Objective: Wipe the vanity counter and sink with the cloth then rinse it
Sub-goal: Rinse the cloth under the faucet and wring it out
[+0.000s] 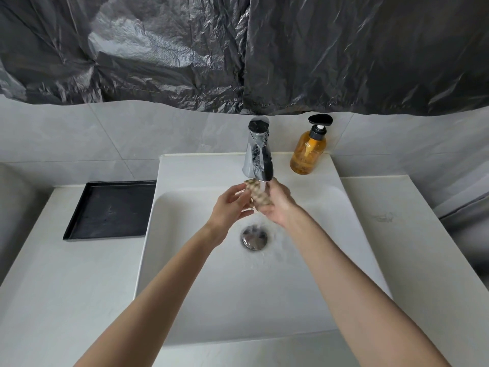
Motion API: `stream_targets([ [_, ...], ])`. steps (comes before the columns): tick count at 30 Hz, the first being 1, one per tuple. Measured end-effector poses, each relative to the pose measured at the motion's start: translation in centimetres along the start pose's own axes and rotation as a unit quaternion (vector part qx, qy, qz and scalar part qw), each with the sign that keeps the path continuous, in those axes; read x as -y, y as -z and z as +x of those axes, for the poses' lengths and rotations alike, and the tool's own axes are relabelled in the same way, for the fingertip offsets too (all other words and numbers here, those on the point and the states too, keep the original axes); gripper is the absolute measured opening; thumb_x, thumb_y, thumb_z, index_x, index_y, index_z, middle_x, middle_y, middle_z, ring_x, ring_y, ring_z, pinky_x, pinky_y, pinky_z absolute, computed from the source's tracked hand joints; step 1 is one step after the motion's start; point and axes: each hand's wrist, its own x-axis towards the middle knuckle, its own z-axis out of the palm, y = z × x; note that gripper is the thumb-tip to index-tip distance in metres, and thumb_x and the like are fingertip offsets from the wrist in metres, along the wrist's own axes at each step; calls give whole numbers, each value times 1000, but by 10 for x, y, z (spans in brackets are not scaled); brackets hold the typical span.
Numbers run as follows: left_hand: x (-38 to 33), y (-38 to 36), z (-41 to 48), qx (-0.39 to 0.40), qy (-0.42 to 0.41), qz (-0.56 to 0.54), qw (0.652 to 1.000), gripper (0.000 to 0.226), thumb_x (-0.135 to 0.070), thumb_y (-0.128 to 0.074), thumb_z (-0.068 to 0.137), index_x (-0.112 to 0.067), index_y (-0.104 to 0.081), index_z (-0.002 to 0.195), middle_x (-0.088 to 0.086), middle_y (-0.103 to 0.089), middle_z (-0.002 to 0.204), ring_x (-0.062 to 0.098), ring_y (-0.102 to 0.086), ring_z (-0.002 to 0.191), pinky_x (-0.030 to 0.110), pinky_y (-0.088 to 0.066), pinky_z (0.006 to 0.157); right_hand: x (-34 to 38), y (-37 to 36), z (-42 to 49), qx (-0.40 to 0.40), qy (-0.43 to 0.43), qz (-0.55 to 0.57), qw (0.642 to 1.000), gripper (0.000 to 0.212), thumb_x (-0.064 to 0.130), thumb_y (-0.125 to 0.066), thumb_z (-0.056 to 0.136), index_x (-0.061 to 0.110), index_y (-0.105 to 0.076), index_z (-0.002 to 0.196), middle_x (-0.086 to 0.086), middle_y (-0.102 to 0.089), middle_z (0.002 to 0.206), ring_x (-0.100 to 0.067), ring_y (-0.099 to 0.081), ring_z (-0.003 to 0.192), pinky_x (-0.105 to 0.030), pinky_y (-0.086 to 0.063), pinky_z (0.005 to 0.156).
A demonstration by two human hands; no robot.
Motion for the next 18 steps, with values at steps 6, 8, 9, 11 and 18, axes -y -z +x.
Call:
stream_targets([
  [6, 2, -14, -7, -75, -21, -32, 996, 22, -14, -55, 94, -12, -53, 115, 8, -63, 82, 15, -63, 66, 20, -56, 63, -6, 3, -28, -39, 183, -218, 958, 12, 27, -45, 95, 20, -47, 85, -8, -53, 84, -21, -55, 60, -23, -44, 40],
  [8, 1, -20, -9, -73, -32, -43, 996, 17, -14, -54, 94, -7, -50, 109, 10, -63, 76, 16, -62, 60, 25, -55, 57, -25, 5, -26, -65, 308, -268, 911, 13, 33, -46, 95, 22, -53, 96, -1, -52, 104, -18, -64, 80, -32, -56, 50],
  [9, 1, -22, -10, -68, -39, -41, 996, 14, -15, -55, 94, -6, -50, 103, 9, -63, 70, 16, -60, 56, 27, -54, 54, -32, 6, -26, -77, 351, -279, 891, 17, 34, -46, 96, 22, -57, 96, 3, -53, 104, -14, -64, 85, -34, -57, 57],
  [11, 1, -24, -13, -62, -49, -23, 997, 13, -16, -56, 93, -6, -50, 90, 3, -60, 57, 13, -57, 51, 26, -52, 52, -39, 4, -27, -124, 407, -284, 859, 20, 30, -48, 96, 18, -61, 87, 3, -60, 93, -13, -61, 84, -31, -51, 68],
  [18, 5, -22, -12, -73, -57, 7, 996, 22, -17, -59, 92, -8, -53, 72, -9, -57, 50, 4, -55, 47, 16, -48, 51, -30, -8, -20, -206, 359, -303, 858, 29, 22, -48, 94, 1, -57, 77, -20, -68, 79, -39, -59, 76, -39, -48, 67],
])
